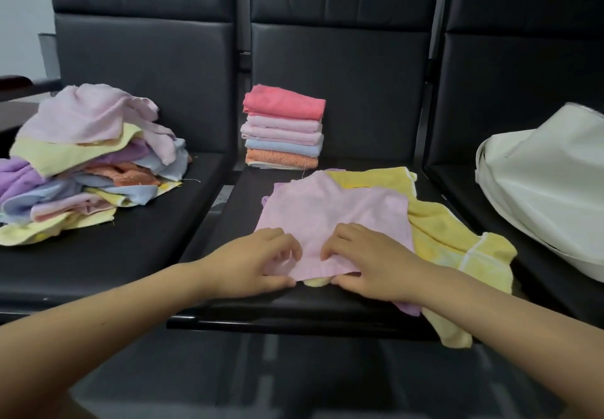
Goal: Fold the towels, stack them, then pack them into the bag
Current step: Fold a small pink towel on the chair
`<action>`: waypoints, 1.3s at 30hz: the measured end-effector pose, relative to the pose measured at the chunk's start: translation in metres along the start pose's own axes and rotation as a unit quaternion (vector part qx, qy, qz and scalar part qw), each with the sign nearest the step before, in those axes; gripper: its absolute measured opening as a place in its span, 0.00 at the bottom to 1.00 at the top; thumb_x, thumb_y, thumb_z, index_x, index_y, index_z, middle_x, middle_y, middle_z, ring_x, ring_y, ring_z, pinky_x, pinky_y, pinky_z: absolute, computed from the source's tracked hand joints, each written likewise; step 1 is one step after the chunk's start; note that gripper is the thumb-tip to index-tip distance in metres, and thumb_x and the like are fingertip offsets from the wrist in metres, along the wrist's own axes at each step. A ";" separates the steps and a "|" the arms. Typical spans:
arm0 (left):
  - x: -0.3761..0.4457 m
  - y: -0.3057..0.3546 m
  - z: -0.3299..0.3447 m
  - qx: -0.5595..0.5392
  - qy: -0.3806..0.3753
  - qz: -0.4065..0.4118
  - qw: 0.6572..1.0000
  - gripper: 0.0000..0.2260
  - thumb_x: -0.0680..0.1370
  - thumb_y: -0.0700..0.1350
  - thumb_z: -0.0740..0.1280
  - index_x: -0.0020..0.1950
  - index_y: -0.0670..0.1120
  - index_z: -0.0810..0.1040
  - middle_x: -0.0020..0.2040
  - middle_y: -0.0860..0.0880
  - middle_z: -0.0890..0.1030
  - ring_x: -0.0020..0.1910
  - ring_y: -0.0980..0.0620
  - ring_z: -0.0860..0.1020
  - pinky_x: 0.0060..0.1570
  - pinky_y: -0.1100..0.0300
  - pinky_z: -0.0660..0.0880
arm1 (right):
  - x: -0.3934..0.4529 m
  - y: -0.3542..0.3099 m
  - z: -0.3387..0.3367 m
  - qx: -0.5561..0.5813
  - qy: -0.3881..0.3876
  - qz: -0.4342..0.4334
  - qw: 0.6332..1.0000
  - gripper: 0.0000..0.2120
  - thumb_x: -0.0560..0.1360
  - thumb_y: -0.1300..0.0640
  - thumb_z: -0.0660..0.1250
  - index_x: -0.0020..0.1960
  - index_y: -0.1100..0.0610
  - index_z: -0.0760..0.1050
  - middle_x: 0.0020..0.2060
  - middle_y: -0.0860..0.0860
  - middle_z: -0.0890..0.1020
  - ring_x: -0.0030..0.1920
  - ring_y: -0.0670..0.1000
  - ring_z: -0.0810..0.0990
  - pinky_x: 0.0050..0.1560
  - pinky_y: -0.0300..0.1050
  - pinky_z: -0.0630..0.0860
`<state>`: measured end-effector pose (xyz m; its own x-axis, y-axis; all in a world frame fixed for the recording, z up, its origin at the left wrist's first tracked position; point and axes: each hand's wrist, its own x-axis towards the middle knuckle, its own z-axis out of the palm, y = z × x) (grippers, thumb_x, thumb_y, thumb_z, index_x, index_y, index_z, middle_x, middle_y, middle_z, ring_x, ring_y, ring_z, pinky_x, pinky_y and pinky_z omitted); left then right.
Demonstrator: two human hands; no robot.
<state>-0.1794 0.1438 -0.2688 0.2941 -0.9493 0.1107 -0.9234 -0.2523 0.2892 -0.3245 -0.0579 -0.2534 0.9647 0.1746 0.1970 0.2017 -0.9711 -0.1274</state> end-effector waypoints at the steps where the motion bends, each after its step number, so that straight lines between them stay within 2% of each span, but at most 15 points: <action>1: 0.000 -0.001 0.002 -0.003 0.016 0.010 1.000 0.14 0.76 0.56 0.68 0.58 0.56 0.71 0.52 0.58 0.71 0.51 0.60 0.70 0.52 0.63 0.71 | 0.000 0.002 -0.001 0.001 -0.002 -0.005 1.000 0.13 0.76 0.49 0.67 0.59 0.51 0.76 0.53 0.48 0.75 0.52 0.47 0.71 0.53 0.43 0.70; 6: 0.001 -0.006 0.007 0.027 0.066 0.078 0.994 0.15 0.73 0.61 0.65 0.55 0.55 0.71 0.48 0.58 0.72 0.46 0.58 0.70 0.47 0.60 0.71 | 0.008 0.011 -0.007 0.099 -0.018 0.014 0.995 0.09 0.76 0.58 0.67 0.54 0.53 0.82 0.47 0.44 0.78 0.49 0.42 0.74 0.53 0.36 0.70; 9: 0.006 0.000 0.015 0.058 0.110 0.060 0.990 0.17 0.72 0.65 0.63 0.49 0.52 0.71 0.44 0.57 0.71 0.41 0.58 0.69 0.40 0.60 0.70 | 0.012 0.018 -0.011 0.168 0.005 0.060 0.984 0.07 0.78 0.61 0.65 0.48 0.59 0.82 0.38 0.45 0.79 0.42 0.44 0.76 0.47 0.37 0.72; 11: 0.012 0.005 0.019 0.075 0.139 0.042 0.987 0.18 0.72 0.65 0.60 0.46 0.51 0.71 0.41 0.56 0.70 0.39 0.56 0.69 0.37 0.57 0.70 | 0.014 0.020 -0.012 0.221 0.020 0.103 0.970 0.12 0.79 0.59 0.64 0.42 0.65 0.79 0.32 0.52 0.76 0.34 0.44 0.71 0.40 0.40 0.70; 14: 0.022 0.010 0.013 0.025 0.143 0.013 0.989 0.14 0.74 0.63 0.55 0.38 0.54 0.65 0.38 0.55 0.68 0.37 0.56 0.68 0.36 0.56 0.70 | 0.019 0.021 -0.016 0.261 0.033 0.131 0.956 0.15 0.80 0.58 0.63 0.41 0.70 0.75 0.31 0.53 0.71 0.32 0.43 0.66 0.36 0.37 0.65; 17: 0.034 0.009 -0.004 -0.030 0.136 -0.009 0.990 0.13 0.73 0.61 0.53 0.35 0.55 0.64 0.35 0.54 0.71 0.36 0.55 0.71 0.38 0.55 0.70 | 0.020 0.023 -0.026 0.236 0.024 0.143 0.961 0.12 0.80 0.59 0.63 0.42 0.63 0.78 0.32 0.49 0.74 0.32 0.41 0.69 0.37 0.33 0.67; 20: 0.039 -0.001 -0.024 -0.072 0.185 -0.042 0.979 0.11 0.73 0.57 0.56 0.40 0.52 0.74 0.36 0.56 0.76 0.37 0.56 0.75 0.41 0.54 0.73 | 0.016 0.027 -0.039 0.182 0.023 0.159 0.970 0.14 0.79 0.61 0.62 0.36 0.51 0.74 0.29 0.44 0.72 0.31 0.39 0.70 0.36 0.33 0.67; 21: 0.040 -0.006 -0.029 -0.077 0.190 -0.054 0.977 0.10 0.75 0.54 0.59 0.42 0.51 0.75 0.36 0.57 0.77 0.37 0.58 0.75 0.41 0.53 0.74 | 0.014 0.030 -0.042 0.169 0.037 0.169 0.970 0.15 0.79 0.62 0.61 0.34 0.52 0.72 0.29 0.45 0.72 0.30 0.40 0.70 0.35 0.35 0.66; 24: 0.040 -0.016 -0.037 -0.048 0.171 -0.089 0.980 0.17 0.73 0.58 0.60 0.40 0.45 0.76 0.32 0.52 0.75 0.32 0.57 0.72 0.39 0.52 0.71 | 0.007 0.040 -0.052 0.176 0.097 0.210 0.957 0.12 0.78 0.63 0.61 0.37 0.66 0.74 0.33 0.59 0.73 0.34 0.46 0.69 0.37 0.41 0.65; 26: 0.038 -0.014 -0.040 -0.092 0.184 -0.105 0.973 0.23 0.72 0.62 0.59 0.37 0.42 0.74 0.31 0.47 0.74 0.30 0.57 0.69 0.36 0.53 0.70 | -0.002 0.044 -0.056 0.237 0.128 0.253 0.929 0.13 0.79 0.61 0.61 0.41 0.70 0.74 0.34 0.58 0.71 0.37 0.48 0.69 0.37 0.40 0.64; 28: 0.036 -0.007 -0.040 -0.167 0.202 -0.108 0.959 0.20 0.77 0.57 0.62 0.38 0.41 0.75 0.31 0.49 0.73 0.31 0.58 0.70 0.36 0.58 0.70 | -0.012 0.047 -0.057 0.325 0.143 0.287 0.890 0.13 0.80 0.58 0.62 0.41 0.65 0.77 0.36 0.50 0.75 0.40 0.49 0.73 0.42 0.43 0.69; 29: 0.035 -0.003 -0.040 -0.200 0.205 -0.110 0.952 0.17 0.80 0.53 0.62 0.40 0.41 0.75 0.31 0.52 0.73 0.32 0.59 0.71 0.37 0.60 0.70 | -0.017 0.047 -0.057 0.362 0.149 0.303 0.869 0.11 0.80 0.57 0.62 0.42 0.58 0.79 0.40 0.48 0.79 0.43 0.48 0.77 0.47 0.45 0.72; 31: 0.033 0.006 -0.037 -0.232 0.201 -0.115 0.945 0.15 0.82 0.48 0.61 0.39 0.41 0.73 0.31 0.55 0.73 0.31 0.60 0.70 0.37 0.61 0.69 | -0.023 0.044 -0.056 0.392 0.154 0.325 0.847 0.07 0.79 0.56 0.64 0.45 0.49 0.78 0.44 0.47 0.82 0.50 0.49 0.80 0.56 0.48 0.75; 35: 0.028 0.015 -0.030 -0.174 0.143 -0.116 0.967 0.16 0.82 0.48 0.61 0.36 0.43 0.70 0.31 0.54 0.72 0.31 0.58 0.69 0.36 0.59 0.68 | -0.032 0.040 -0.055 0.367 0.096 0.353 0.856 0.07 0.78 0.55 0.65 0.54 0.54 0.78 0.48 0.50 0.82 0.52 0.50 0.80 0.55 0.46 0.74; 39: 0.023 0.012 -0.031 -0.134 0.058 -0.121 0.982 0.17 0.79 0.53 0.64 0.36 0.42 0.75 0.30 0.55 0.73 0.32 0.59 0.71 0.37 0.64 0.70 | -0.041 0.040 -0.055 0.360 0.027 0.343 0.867 0.03 0.78 0.53 0.67 0.51 0.50 0.78 0.49 0.48 0.83 0.51 0.46 0.80 0.48 0.38 0.75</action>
<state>-0.1763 0.1244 -0.2332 0.5369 -0.8363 0.1109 -0.7294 -0.3942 0.5591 -0.3654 -0.1133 -0.2131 0.8938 -0.4309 -0.1240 -0.3456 -0.4857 -0.8029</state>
